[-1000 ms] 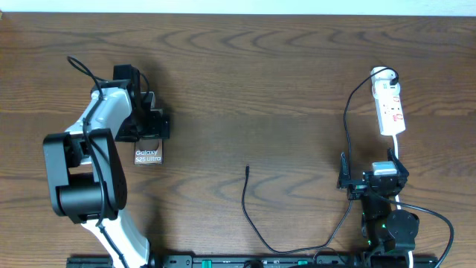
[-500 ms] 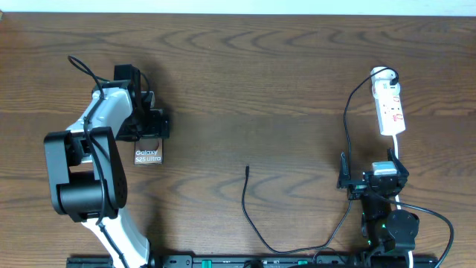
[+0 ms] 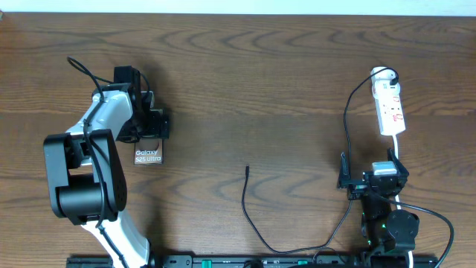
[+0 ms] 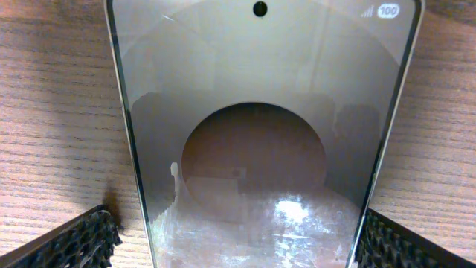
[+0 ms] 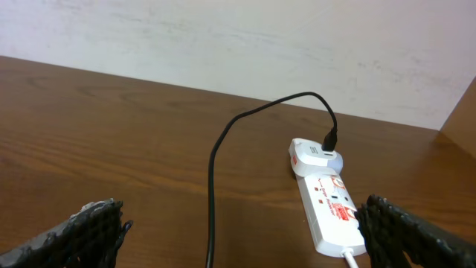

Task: Plug charger to phone and switch on socket
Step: 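Close the left gripper on the phone box sides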

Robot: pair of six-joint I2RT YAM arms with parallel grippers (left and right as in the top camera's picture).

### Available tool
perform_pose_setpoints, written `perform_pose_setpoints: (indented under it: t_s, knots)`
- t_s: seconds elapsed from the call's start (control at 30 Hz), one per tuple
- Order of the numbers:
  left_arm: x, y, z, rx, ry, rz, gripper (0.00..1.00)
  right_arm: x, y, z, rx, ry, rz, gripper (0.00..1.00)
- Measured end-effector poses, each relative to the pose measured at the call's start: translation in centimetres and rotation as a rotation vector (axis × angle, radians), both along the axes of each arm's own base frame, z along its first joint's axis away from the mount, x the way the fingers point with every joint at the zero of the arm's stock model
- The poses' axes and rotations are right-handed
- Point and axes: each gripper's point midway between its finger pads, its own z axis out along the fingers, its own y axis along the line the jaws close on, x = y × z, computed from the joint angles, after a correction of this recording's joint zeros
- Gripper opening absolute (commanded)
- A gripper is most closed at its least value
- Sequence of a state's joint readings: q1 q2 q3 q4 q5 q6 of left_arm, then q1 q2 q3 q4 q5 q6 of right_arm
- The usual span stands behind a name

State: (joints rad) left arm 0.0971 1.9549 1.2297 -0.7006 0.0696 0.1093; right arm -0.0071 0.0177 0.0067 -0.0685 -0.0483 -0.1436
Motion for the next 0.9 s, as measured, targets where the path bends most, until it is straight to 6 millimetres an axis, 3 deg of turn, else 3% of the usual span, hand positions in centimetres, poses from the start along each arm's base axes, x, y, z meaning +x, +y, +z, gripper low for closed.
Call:
perform_pose_setpoints:
  t_s: [0.9]
  knots:
    - [-0.59,-0.39,0.16,-0.037,0.017,-0.062,0.98,0.0,0.0,0.0,0.0,0.0,0.0,0.99]
